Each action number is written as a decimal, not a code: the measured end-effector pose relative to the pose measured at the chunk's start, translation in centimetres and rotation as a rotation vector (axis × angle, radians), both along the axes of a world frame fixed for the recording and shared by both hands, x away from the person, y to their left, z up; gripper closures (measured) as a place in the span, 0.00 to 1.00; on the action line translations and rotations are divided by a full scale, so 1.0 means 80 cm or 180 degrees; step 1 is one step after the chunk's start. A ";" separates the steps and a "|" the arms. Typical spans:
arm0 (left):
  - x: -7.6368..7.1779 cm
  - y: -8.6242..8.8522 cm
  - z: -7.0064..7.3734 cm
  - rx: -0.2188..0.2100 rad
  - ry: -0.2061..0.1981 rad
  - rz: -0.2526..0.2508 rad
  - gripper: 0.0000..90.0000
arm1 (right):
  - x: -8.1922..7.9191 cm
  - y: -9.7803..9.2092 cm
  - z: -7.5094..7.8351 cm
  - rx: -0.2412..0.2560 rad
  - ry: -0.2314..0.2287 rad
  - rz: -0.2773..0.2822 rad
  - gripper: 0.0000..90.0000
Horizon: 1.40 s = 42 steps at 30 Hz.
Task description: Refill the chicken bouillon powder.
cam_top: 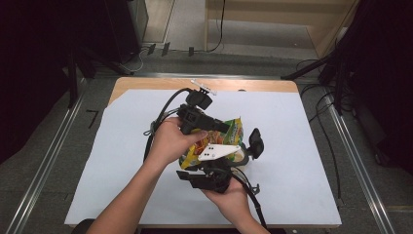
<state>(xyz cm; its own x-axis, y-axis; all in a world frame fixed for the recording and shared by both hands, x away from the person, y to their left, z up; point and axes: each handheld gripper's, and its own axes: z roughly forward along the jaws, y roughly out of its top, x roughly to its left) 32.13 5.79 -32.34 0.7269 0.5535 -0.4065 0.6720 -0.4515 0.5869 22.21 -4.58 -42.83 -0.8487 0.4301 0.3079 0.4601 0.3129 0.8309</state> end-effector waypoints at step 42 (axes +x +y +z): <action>0.009 0.020 -0.061 -0.0099 0.0438 -0.0025 0.94 | -0.001 0.003 -0.063 -0.0404 -0.0132 0.0015 0.70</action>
